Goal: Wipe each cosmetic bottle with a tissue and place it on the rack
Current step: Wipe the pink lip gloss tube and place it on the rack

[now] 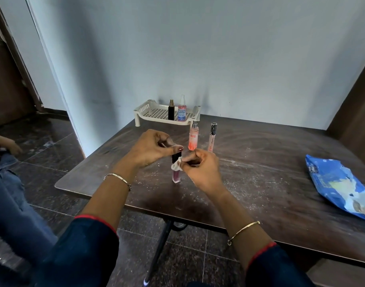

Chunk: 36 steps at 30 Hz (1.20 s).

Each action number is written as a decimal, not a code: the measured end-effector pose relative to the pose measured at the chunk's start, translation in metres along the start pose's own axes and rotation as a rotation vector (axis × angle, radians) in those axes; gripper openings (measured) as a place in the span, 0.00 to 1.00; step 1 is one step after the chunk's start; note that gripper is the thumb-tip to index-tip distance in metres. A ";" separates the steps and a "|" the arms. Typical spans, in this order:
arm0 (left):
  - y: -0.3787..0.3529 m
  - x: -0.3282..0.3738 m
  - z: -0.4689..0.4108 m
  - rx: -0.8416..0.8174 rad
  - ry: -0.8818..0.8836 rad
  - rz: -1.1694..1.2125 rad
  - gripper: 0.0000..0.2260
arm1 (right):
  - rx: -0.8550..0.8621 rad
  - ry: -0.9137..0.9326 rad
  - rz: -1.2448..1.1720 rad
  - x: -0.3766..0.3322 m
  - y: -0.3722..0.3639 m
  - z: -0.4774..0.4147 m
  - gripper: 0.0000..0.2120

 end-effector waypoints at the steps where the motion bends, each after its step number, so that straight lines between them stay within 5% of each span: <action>1: 0.000 0.000 0.000 0.000 0.000 -0.007 0.06 | -0.001 -0.008 -0.009 0.001 0.000 0.000 0.07; 14: -0.001 -0.001 0.001 0.004 0.010 -0.004 0.06 | 0.127 -0.076 -0.015 0.008 0.016 0.000 0.09; 19: 0.000 -0.001 0.001 0.020 -0.012 0.025 0.06 | 0.081 0.034 -0.126 -0.018 0.006 0.002 0.08; 28: -0.001 -0.003 0.001 0.029 0.014 -0.001 0.07 | -0.010 -0.002 0.163 0.020 -0.005 0.018 0.05; 36: 0.000 -0.004 0.000 0.015 -0.011 0.002 0.07 | 0.051 0.097 -0.025 -0.011 -0.001 0.005 0.13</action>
Point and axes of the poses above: each hand's wrist, its own z-axis away from the middle knuckle, its own y-axis out of the back of the hand, x = y × z, the point moved 6 cm from there along -z, towards the middle knuckle, and after that the axes turned 5 degrees about x, right-handed, at the moved point
